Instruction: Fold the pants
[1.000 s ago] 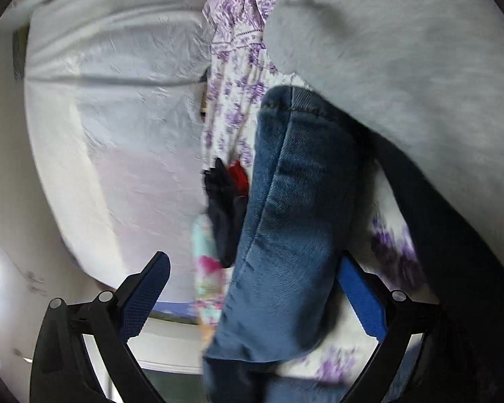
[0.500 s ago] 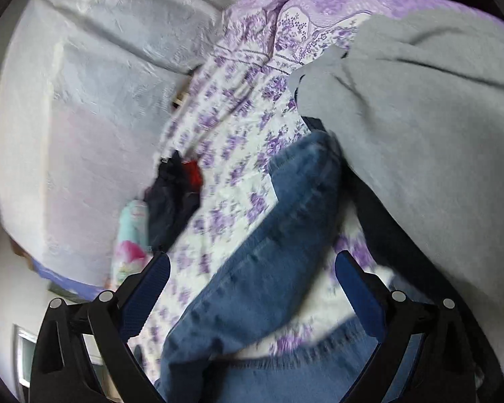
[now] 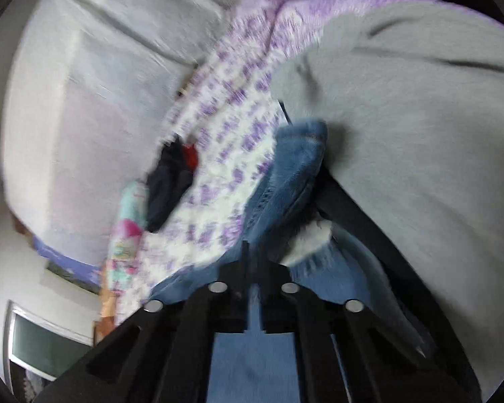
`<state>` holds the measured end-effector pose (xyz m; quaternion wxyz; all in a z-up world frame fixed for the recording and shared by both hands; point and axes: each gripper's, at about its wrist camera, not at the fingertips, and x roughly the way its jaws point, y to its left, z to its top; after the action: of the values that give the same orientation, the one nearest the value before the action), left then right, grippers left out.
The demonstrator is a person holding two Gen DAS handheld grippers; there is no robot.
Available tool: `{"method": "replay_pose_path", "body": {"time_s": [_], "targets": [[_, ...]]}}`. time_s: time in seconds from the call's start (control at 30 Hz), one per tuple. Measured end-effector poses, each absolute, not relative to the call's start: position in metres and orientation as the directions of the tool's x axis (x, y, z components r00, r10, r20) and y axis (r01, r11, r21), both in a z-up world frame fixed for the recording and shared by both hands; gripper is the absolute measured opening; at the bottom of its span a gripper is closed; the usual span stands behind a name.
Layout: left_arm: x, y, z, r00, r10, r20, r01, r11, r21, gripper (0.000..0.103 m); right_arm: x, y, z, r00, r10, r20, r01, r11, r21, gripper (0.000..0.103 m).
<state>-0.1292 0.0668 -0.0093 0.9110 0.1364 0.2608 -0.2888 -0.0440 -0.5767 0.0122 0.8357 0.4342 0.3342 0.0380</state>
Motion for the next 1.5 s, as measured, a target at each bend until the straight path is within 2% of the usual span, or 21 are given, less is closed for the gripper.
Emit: {"method": "replay_pose_path", "body": {"time_s": [0.07,0.13,0.17,0.2,0.23,0.27,0.47,0.53,0.6,0.67,0.7,0.77,0.83,0.9,1.03,1.1,1.2,1.27,1.37,1.43,1.5], "targets": [[-0.119,0.086,0.017,0.761,-0.452,-0.466,0.529,0.848,0.041,0.023,-0.066,-0.581,0.031,0.814,0.324,-0.482,0.189,0.637,0.748,0.003],[-0.104,0.104,0.038,0.797,-0.457,-0.395,0.482,0.875,-0.040,0.022,-0.073,-0.581,0.052,0.826,0.294,-0.480,0.158,0.697,0.699,0.005],[-0.096,0.113,0.047,0.817,-0.450,-0.360,0.458,0.886,-0.070,0.021,-0.070,-0.579,0.061,0.824,0.270,-0.499,0.155,0.738,0.656,0.015],[-0.090,0.118,0.054,0.835,-0.434,-0.337,0.436,0.897,-0.075,0.021,-0.068,-0.578,0.064,0.822,0.255,-0.509,0.166,0.748,0.643,0.030],[-0.086,0.119,0.057,0.840,-0.431,-0.330,0.432,0.899,-0.074,0.021,-0.064,-0.577,0.063,0.818,0.264,-0.511,0.169,0.739,0.653,0.082],[-0.084,0.119,0.058,0.836,-0.436,-0.332,0.438,0.896,-0.074,0.021,-0.060,-0.577,0.060,0.813,0.294,-0.503,0.160,0.717,0.678,0.096],[-0.093,0.096,0.035,0.804,-0.403,-0.438,0.446,0.895,-0.004,0.023,-0.013,-0.564,0.011,0.721,0.433,-0.541,0.236,0.580,0.779,0.094],[-0.106,0.096,0.032,0.816,-0.373,-0.442,0.418,0.908,0.006,0.040,-0.001,-0.559,-0.002,0.695,0.458,-0.554,0.256,0.562,0.787,0.093],[-0.121,0.097,0.034,0.827,-0.358,-0.433,0.403,0.915,0.013,0.051,0.014,-0.557,-0.015,0.680,0.475,-0.559,0.273,0.543,0.794,0.077],[-0.142,0.094,0.036,0.812,-0.369,-0.452,0.425,0.905,0.027,0.068,0.025,-0.553,-0.025,0.664,0.495,-0.560,0.262,0.548,0.795,0.028],[-0.152,0.090,0.034,0.796,-0.372,-0.478,0.442,0.896,0.038,0.078,0.029,-0.549,-0.030,0.664,0.485,-0.569,0.259,0.564,0.784,0.026],[-0.173,0.080,0.027,0.761,-0.383,-0.523,0.480,0.876,0.057,0.080,0.026,-0.547,-0.034,0.678,0.465,-0.570,0.239,0.593,0.769,0.018],[-0.184,0.076,0.020,0.733,-0.401,-0.549,0.499,0.866,0.034,0.080,0.021,-0.547,-0.037,0.685,0.460,-0.564,0.223,0.605,0.764,0.017],[-0.187,0.076,0.010,0.682,-0.434,-0.588,0.495,0.866,-0.064,0.080,0.016,-0.548,-0.042,0.685,0.463,-0.563,0.211,0.614,0.761,0.016],[-0.175,0.085,0.006,0.716,-0.423,-0.555,0.385,0.903,-0.191,0.080,0.011,-0.550,-0.052,0.675,0.471,-0.567,0.195,0.628,0.754,0.013],[-0.172,0.087,0.011,0.785,-0.332,-0.523,0.313,0.941,-0.128,0.080,0.010,-0.550,-0.054,0.679,0.471,-0.563,0.185,0.632,0.753,0.013],[-0.171,0.080,0.007,0.773,-0.283,-0.568,0.362,0.932,0.029,0.080,0.010,-0.550,-0.054,0.682,0.473,-0.558,0.178,0.633,0.754,0.013],[-0.159,0.085,-0.004,0.718,-0.302,-0.627,0.379,0.925,-0.013,0.080,0.010,-0.549,-0.055,0.685,0.469,-0.558,0.173,0.639,0.750,0.012],[-0.150,0.089,-0.017,0.690,-0.348,-0.635,0.372,0.923,-0.101,0.080,0.009,-0.547,-0.054,0.693,0.458,-0.557,0.163,0.653,0.740,0.012],[-0.152,0.085,-0.019,0.742,-0.296,-0.601,0.348,0.937,-0.032,0.080,0.008,-0.546,-0.054,0.695,0.457,-0.556,0.159,0.656,0.738,0.012],[-0.158,0.076,-0.021,0.787,-0.236,-0.570,0.346,0.934,0.092,0.080,0.008,-0.547,-0.054,0.693,0.458,-0.557,0.159,0.656,0.738,0.012]]}}
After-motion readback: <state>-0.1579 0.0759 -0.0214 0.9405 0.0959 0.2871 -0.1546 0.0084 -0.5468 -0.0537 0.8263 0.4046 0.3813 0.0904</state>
